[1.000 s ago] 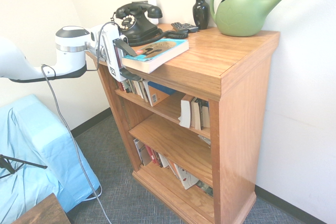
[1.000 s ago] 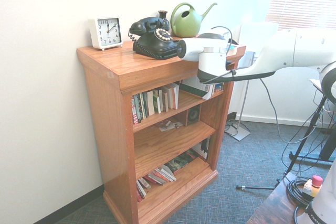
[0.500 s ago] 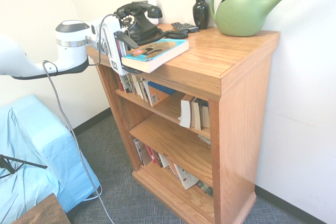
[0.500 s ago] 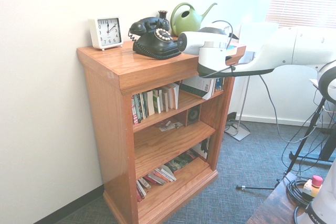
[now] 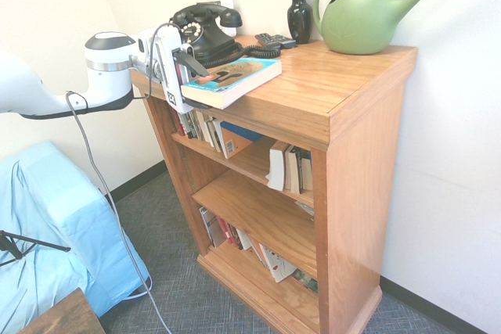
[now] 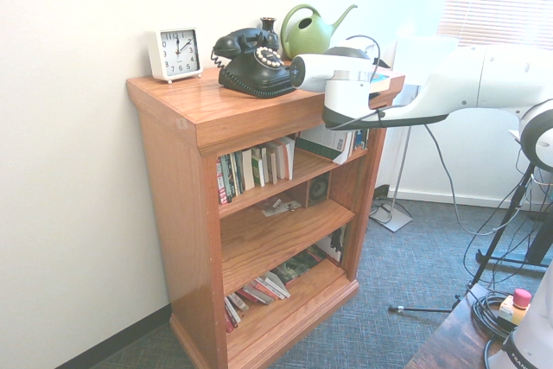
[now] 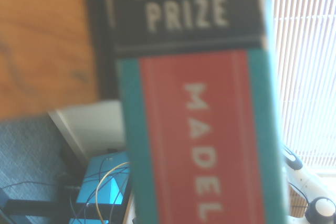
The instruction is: Organize the shelf
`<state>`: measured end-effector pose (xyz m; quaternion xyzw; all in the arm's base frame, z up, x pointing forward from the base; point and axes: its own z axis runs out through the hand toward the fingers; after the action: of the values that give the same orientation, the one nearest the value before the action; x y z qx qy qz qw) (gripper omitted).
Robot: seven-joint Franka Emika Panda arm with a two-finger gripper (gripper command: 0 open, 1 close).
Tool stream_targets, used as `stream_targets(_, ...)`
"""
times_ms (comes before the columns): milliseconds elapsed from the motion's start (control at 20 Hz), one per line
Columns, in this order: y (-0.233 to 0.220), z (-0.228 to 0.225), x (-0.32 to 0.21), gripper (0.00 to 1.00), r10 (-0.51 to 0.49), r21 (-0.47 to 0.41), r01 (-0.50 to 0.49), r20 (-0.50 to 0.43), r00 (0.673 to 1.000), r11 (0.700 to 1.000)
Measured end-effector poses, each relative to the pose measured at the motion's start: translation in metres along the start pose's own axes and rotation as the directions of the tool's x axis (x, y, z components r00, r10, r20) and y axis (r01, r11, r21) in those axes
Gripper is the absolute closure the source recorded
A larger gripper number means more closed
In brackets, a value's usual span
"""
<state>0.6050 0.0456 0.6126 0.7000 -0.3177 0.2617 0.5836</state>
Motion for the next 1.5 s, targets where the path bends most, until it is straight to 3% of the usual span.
stream_targets(1000, -0.004, 0.002, 0.000, 1.00, -0.021, 0.047, 0.020, 0.005, 1.000, 0.999)
stream_targets(1250, 0.022, -0.003, 0.005, 1.00, 0.007, 0.087, -0.011, 0.047, 0.999, 0.996)
stream_targets(1500, 0.075, -0.011, 0.008, 1.00, 0.059, 0.164, -0.080, 0.127, 0.990, 0.983)
